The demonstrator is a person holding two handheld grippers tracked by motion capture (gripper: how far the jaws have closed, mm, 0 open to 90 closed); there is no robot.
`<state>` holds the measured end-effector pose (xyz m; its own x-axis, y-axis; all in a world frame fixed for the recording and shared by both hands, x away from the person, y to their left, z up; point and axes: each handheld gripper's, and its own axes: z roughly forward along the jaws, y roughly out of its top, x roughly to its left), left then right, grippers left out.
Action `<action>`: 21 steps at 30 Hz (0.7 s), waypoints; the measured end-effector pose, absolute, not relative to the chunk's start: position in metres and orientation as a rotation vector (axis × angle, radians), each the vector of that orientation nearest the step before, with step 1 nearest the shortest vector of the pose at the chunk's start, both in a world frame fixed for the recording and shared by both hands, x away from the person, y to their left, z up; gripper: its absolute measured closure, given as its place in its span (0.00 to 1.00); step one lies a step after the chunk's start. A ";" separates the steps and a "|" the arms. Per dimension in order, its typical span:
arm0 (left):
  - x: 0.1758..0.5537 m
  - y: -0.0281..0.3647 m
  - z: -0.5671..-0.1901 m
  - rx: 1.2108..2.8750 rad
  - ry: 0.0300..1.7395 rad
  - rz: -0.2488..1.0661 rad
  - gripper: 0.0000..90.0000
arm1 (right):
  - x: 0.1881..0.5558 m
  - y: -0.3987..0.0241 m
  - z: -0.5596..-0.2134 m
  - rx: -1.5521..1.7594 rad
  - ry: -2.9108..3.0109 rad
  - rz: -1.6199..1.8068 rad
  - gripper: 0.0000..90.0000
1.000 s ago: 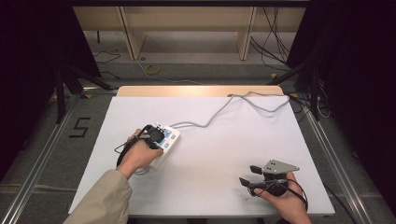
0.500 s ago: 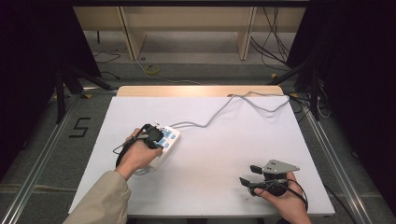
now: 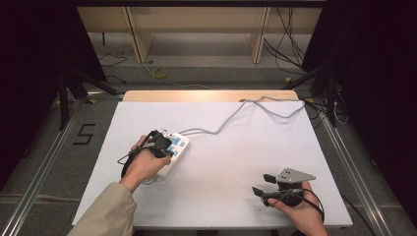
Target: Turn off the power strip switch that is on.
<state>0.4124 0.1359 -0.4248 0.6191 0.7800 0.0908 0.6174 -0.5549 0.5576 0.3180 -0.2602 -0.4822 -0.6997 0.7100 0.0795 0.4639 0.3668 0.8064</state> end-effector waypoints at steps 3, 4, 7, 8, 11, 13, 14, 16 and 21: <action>0.409 0.138 -0.425 2.338 1.081 0.461 1.00 | 0.318 -0.260 -0.482 1.041 2.351 1.244 0.39; 0.408 0.138 -0.425 2.324 1.075 0.462 1.00 | 0.318 -0.260 -0.482 1.040 2.350 1.247 0.39; 0.406 0.140 -0.425 2.285 1.055 0.473 1.00 | 0.318 -0.260 -0.482 1.041 2.352 1.244 0.39; 0.405 0.141 -0.425 2.277 1.045 0.478 1.00 | 0.318 -0.260 -0.482 1.041 2.352 1.244 0.39; 0.403 0.143 -0.425 2.243 1.019 0.490 1.00 | 0.318 -0.260 -0.482 1.040 2.352 1.244 0.39; 0.401 0.144 -0.425 2.218 1.003 0.504 0.99 | 0.318 -0.260 -0.482 1.040 2.352 1.244 0.39; 0.400 0.145 -0.425 2.209 1.001 0.509 0.99 | 0.318 -0.260 -0.482 1.041 2.352 1.244 0.39; 0.398 0.147 -0.425 2.196 0.983 0.510 0.99 | 0.318 -0.260 -0.482 1.039 2.352 1.244 0.39; 0.392 0.151 -0.426 2.140 0.959 0.530 0.96 | 0.318 -0.260 -0.482 1.039 2.350 1.247 0.39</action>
<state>0.3918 0.1513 -0.4261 0.6385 0.7662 0.0731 0.4698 -0.4632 0.7515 0.3178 -0.2602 -0.4822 -0.7001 0.7097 0.0793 0.4635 0.3671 0.8065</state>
